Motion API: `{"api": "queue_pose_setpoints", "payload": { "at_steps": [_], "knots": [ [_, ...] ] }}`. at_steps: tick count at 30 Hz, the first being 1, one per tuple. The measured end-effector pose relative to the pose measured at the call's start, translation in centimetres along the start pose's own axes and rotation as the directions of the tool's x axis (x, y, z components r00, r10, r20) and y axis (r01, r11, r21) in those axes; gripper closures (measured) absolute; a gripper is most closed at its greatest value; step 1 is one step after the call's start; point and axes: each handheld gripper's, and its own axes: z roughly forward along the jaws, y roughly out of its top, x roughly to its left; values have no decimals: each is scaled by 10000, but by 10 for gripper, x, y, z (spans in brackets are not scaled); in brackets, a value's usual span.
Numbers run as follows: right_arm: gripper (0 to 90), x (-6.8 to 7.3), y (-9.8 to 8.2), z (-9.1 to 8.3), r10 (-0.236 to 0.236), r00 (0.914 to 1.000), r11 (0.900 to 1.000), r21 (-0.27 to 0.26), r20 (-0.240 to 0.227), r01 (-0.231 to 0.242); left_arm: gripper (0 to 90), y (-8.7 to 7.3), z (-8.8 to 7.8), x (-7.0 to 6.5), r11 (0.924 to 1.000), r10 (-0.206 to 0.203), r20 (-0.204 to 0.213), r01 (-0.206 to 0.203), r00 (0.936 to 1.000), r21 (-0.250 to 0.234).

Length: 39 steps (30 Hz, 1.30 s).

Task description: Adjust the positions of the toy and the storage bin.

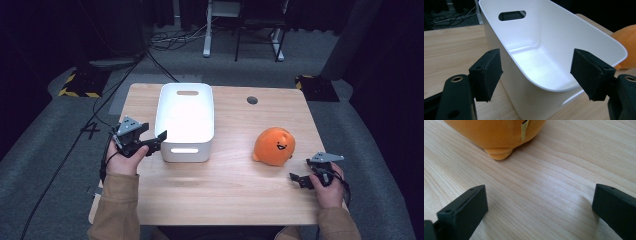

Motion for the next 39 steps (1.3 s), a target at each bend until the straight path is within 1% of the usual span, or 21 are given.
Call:
{"api": "queue_pose_setpoints", "payload": {
  "at_steps": [2, 3, 5, 6, 8, 10, 11, 12, 13, 15, 17, 21, 23, 27, 28, 32, 33, 34, 36, 38, 39],
  "knots": [
    [2, 0, 0, 0, -4, 10000, 10000, 0, 1, 4, 269, 0, 6, 2, 10000, 57, -31, -57, 10000, 50],
    [2, 0, 0, 0, -4, 10000, 10000, 0, 1, 4, 277, 0, 6, 2, 10000, 57, -31, -57, 10000, 50],
    [2, 0, 0, 0, 1, 10000, 10000, -3, 3, -1, 289, -2, 14, 3, 9997, 140, -54, -139, 9999, 203],
    [2, 0, 0, 0, -2, 10000, 10000, -2, 2, 2, 290, -2, 14, 3, 9997, 140, -54, -139, 9999, 203],
    [2, 0, 0, 0, 7, 10000, 10000, -3, 1, -7, 300, -5, 21, 6, 9991, 88, 41, -89, 10000, 418],
    [2, 0, 0, 0, 6, 10000, 10000, 0, 7, -6, 301, -7, 24, 7, 9990, 110, -28, -109, 9999, 434],
    [2, 0, 0, 0, 14, 10000, 10000, 2, 17, -14, 301, -8, 26, 7, 9993, -58, 87, 55, 9999, 375],
    [2, 1, 0, 0, 49, 10000, 10000, -1, 20, -49, 305, -8, 27, 8, 9989, -35, 121, 29, 9999, 473],
    [2, 0, 0, -1, 0, 10000, 10000, 32, 0, 0, 299, -9, 29, 9, 9988, -152, 179, 143, 9997, 477],
    [2, 0, 0, -1, 2, 10000, 10000, 32, -5, -2, 293, -9, 30, 8, 9983, -255, 378, 234, 9990, 526],
    [2, 0, 0, -1, -5, 10000, 10000, 32, -2, 5, 303, -10, 30, 7, 9986, -261, 366, 244, 9990, 461],
    [2, 0, 0, -1, 0, 10000, 10000, 33, -1, 0, 341, -11, 26, 4, 9995, -22, 118, 18, 9999, 315],
    [2, 0, 0, -1, -2, 10000, 10000, 34, 2, 2, 341, -12, 26, 3, 9997, -43, 116, 40, 9999, 245],
    [2, 0, 0, -1, -8, 10000, 10000, 35, 0, 8, 339, -12, 24, 0, 9993, 67, 93, -71, 9999, 354],
    [2, 0, 0, -1, 0, 10000, 10000, 33, -5, 0, 339, -12, 24, -3, 9995, 106, 12, -107, 9999, 298],
    [2, 0, 0, -1, -3, 10000, 10000, 34, -4, 3, 333, -13, 23, -8, 9993, 177, 10, -177, 9998, 336],
    [2, 0, 0, -1, 6, 10000, 10000, 26, -4, -6, 331, -13, 22, -11, 9987, 309, 44, -310, 9995, 405],
    [2, 0, 0, 0, 7, 10000, 10000, 17, 8, -7, 332, -13, 22, -11, 9987, 309, 44, -310, 9995, 405],
    [2, 0, 0, 0, 11, 10000, 10000, 18, 6, -11, 327, -13, 22, -18, 9977, 483, 113, -488, 9988, 476],
    [2, 0, 0, 0, 5, 10000, 10000, 26, 1, -5, 321, -14, 23, -24, 9975, 506, 197, -515, 9985, 491],
    [2, 0, 0, -1, 1, 10000, 10000, 31, -5, -1, 316, -14, 23, -27, 9968, 594, 227, -605, 9980, 515]
  ]
}}
